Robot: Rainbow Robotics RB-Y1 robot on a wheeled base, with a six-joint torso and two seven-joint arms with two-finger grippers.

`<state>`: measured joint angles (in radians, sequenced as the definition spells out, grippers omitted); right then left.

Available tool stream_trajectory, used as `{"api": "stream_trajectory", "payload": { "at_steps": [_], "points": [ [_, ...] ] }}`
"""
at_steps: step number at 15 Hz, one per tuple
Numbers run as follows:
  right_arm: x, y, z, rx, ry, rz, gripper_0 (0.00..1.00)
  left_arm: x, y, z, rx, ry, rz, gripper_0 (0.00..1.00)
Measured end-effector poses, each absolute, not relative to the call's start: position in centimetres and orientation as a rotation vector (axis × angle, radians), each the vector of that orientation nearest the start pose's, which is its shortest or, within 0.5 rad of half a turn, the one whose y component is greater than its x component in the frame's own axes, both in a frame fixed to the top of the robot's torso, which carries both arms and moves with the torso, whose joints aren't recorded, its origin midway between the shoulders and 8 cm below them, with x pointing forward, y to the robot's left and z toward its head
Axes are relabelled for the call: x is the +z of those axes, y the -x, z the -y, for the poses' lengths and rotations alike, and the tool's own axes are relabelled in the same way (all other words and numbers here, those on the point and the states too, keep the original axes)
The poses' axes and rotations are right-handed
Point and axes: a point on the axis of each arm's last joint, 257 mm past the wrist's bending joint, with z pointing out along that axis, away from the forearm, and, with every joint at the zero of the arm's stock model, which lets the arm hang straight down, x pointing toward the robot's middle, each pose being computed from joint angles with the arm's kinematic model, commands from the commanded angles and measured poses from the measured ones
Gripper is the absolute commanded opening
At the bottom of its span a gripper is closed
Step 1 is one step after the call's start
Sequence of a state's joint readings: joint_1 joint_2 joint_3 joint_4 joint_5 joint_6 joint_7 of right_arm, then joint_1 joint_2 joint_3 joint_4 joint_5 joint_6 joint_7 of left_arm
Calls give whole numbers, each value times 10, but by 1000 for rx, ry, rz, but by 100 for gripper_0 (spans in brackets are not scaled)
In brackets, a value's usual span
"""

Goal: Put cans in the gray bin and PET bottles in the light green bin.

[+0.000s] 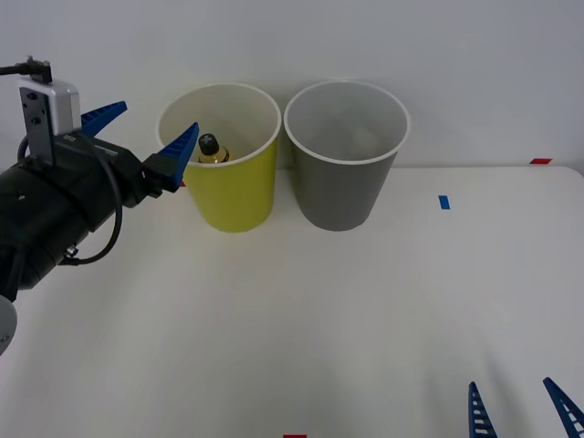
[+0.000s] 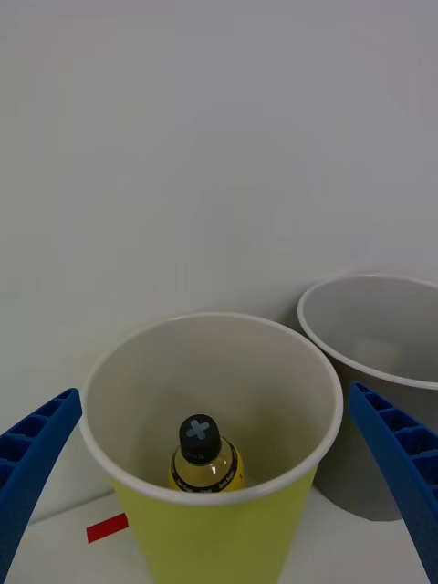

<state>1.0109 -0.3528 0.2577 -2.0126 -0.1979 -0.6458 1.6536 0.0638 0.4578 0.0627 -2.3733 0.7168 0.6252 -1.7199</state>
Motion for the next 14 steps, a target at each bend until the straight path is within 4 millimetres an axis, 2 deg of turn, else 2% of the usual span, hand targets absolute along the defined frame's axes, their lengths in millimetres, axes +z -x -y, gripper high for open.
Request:
{"api": "stream_trajectory", "payload": {
  "at_steps": [3, 9, 14],
  "points": [
    [-241, -233, 260, -18, 58, -1522, 82, -45, -445, -191, -315, -338, -1545, 100],
    [-241, -233, 260, -18, 58, -1522, 82, -70, -427, -214, -295, -267, -1554, 100],
    [-241, -233, 260, -18, 58, -1522, 82, -87, -412, -219, -188, -242, -1484, 100]
  ]
}}
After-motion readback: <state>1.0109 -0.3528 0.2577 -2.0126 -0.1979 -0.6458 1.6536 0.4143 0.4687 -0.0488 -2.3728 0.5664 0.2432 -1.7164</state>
